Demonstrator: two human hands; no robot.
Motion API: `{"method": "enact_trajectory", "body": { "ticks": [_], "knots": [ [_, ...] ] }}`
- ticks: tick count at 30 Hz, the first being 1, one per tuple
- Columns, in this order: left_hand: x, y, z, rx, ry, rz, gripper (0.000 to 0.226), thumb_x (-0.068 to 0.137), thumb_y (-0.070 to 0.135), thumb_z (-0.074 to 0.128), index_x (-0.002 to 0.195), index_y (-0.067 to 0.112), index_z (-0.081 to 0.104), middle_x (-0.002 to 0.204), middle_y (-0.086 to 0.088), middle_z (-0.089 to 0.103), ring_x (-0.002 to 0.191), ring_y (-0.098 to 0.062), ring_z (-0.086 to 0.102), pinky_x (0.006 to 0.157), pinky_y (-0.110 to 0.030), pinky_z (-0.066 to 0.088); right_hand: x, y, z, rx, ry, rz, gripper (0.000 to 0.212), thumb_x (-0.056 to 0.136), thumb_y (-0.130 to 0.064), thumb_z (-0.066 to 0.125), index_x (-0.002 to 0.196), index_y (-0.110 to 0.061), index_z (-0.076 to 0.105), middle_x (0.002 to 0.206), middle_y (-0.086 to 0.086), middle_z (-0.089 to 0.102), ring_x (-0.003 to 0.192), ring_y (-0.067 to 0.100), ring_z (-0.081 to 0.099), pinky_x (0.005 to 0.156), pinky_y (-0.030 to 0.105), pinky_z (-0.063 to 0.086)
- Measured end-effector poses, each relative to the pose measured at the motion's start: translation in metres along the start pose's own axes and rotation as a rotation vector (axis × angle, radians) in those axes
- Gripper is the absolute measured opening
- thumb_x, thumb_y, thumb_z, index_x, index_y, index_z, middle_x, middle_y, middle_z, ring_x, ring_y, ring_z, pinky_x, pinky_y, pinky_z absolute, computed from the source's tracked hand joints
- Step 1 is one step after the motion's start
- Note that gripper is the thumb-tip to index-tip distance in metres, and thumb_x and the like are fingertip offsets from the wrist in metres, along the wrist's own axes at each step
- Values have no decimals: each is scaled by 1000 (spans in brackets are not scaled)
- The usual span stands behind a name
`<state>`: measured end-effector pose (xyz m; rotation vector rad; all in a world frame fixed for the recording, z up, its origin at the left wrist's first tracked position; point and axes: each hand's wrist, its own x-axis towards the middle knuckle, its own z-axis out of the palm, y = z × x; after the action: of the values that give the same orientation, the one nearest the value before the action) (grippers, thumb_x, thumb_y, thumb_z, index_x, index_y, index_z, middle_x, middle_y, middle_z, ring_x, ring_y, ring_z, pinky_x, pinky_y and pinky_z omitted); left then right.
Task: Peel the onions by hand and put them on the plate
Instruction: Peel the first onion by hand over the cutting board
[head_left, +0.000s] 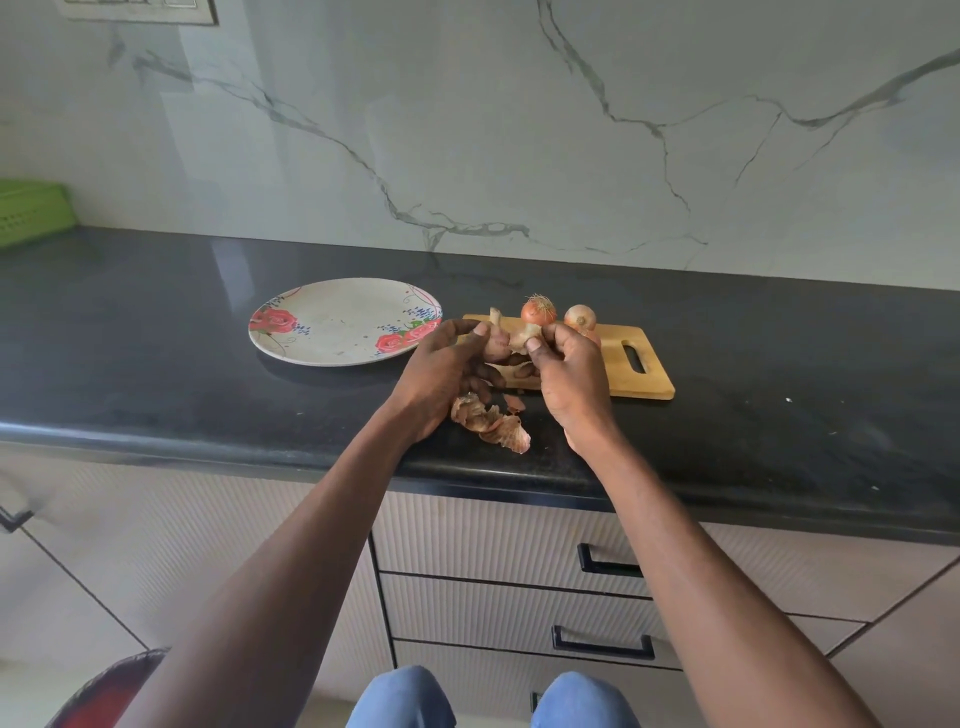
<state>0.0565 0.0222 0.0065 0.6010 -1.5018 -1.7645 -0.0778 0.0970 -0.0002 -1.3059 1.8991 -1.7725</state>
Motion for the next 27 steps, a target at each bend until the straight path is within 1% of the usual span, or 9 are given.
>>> {"method": "enact_trajectory", "body": {
  "ticks": [5, 10, 14, 17, 19, 21, 22, 25, 27],
  "knots": [
    [-3, 2, 0, -4, 9, 24, 20, 109, 16, 41, 114, 5, 57, 89, -14, 69, 67, -23, 66, 55, -31, 54, -2, -3, 0, -14, -7, 6, 16, 101, -14, 54, 106, -12, 68, 100, 0, 71, 95, 12, 67, 85, 31, 55],
    [-2, 2, 0, -70, 12, 26, 23, 107, 12, 43, 122, 4, 59, 107, -20, 71, 93, -31, 72, 86, -43, 60, -5, -6, -1, -5, -28, 20, 14, 101, -14, 52, 106, -18, 65, 105, 0, 70, 99, 12, 65, 90, 33, 54],
    [-6, 3, 1, -101, 28, 27, 31, 99, 9, 60, 129, 5, 54, 107, -15, 73, 92, -28, 73, 84, -39, 61, -7, -9, -2, 42, -47, 67, 15, 101, -16, 51, 104, -19, 66, 101, -4, 70, 100, 15, 68, 93, 36, 55],
    [-4, 3, 0, -63, 52, 17, 41, 99, 12, 60, 135, -4, 48, 96, -12, 73, 80, -26, 70, 72, -35, 59, -4, -4, -1, 111, -66, 98, 18, 92, -27, 50, 95, -32, 67, 103, 0, 73, 96, 22, 72, 92, 47, 56],
    [-2, 2, 1, -57, 54, -2, 38, 101, 10, 57, 134, -6, 48, 88, -8, 74, 73, -22, 69, 66, -30, 60, -1, 0, -2, 114, -55, 110, 19, 88, -32, 50, 96, -34, 67, 110, 4, 71, 94, 21, 72, 91, 45, 56],
    [-2, 3, 0, -78, 40, -11, 32, 102, 9, 55, 130, -6, 51, 82, -6, 73, 73, -22, 69, 65, -29, 60, -3, -3, -3, 86, -3, 111, 19, 85, -33, 54, 93, -27, 69, 115, 12, 66, 86, 12, 71, 83, 36, 59],
    [-2, 3, 0, -96, 32, -11, 29, 103, 9, 53, 128, -6, 53, 81, -5, 73, 73, -23, 68, 64, -28, 59, -4, -5, -4, 61, 41, 100, 17, 86, -28, 55, 88, -19, 69, 109, 15, 66, 78, 11, 70, 74, 32, 59],
    [-2, 6, 0, -153, 36, -21, 21, 104, 9, 49, 121, -3, 55, 79, -7, 71, 71, -24, 67, 60, -26, 57, -6, -4, -6, 50, 170, 78, 20, 86, -14, 53, 75, 0, 60, 80, 21, 67, 64, 27, 69, 59, 45, 59],
    [-2, 7, -1, -184, 40, -33, 20, 105, 10, 49, 120, -2, 55, 82, -10, 71, 69, -23, 68, 57, -26, 57, -7, -4, -6, 24, 215, 63, 21, 84, -13, 54, 69, 2, 56, 72, 19, 65, 60, 29, 66, 56, 44, 56]
  ]
}}
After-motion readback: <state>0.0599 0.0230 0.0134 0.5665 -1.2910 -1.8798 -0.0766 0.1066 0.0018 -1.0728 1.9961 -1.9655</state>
